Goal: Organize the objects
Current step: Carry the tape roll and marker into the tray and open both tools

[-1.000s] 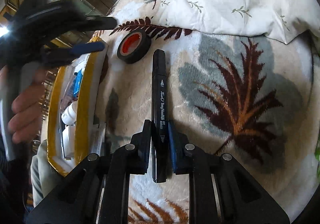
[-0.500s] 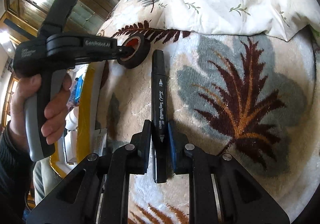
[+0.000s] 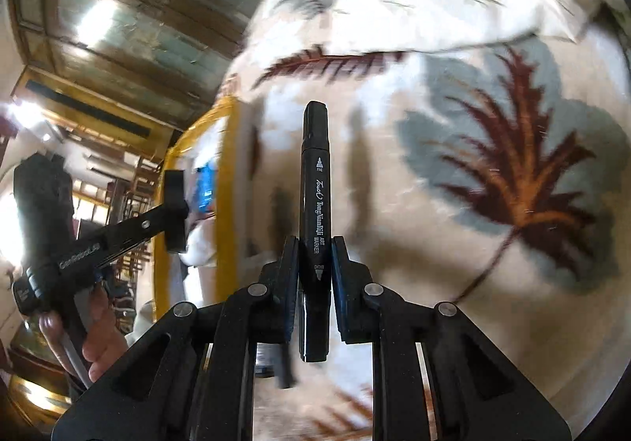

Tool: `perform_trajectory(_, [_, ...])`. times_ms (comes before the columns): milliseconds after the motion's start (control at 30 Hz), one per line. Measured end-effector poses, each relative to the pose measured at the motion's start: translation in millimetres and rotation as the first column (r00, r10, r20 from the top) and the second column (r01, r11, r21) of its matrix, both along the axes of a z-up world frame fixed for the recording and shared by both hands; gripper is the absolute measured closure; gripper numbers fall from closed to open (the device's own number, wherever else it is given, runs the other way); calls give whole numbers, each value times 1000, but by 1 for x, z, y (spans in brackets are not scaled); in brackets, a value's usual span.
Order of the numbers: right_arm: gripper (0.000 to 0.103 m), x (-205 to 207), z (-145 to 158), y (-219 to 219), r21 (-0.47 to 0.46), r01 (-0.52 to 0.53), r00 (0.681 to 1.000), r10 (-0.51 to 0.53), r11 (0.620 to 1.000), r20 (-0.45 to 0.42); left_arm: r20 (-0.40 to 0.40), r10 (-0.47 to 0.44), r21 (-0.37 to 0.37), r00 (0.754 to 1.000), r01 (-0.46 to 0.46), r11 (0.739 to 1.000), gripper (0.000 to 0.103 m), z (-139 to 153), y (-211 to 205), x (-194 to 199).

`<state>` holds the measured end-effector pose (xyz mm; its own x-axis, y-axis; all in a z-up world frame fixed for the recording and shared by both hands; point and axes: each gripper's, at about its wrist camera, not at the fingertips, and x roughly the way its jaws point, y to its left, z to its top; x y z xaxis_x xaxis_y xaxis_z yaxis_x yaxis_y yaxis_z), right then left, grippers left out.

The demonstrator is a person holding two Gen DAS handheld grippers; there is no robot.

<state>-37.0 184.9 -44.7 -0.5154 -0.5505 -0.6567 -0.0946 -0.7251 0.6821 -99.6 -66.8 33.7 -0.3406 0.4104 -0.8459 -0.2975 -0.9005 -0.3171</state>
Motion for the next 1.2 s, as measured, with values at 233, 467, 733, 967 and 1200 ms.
perform_trajectory(233, [88,-8,34,-63,36,-108,993,110,993,-47,-46,109,-51,993,-111,992,91,9,-63,-6])
perform_trajectory(467, [88,-26,39,-119,103,-205,978,209,973,-27,-11,148,-113,989,-148,983,91,-8,-94,-41])
perform_trajectory(733, [88,-83,39,-150,209,-239,968,248,948,-19,39,161,-167,986,-152,974,91,-28,-94,-90])
perform_trajectory(967, [88,-123,33,-164,253,-242,969,247,937,10,91,179,-174,980,-161,972,91,-44,-92,-124])
perform_trajectory(1200, [88,-137,18,-163,251,-241,971,231,938,68,85,177,-267,981,-148,952,91,-53,-75,-138])
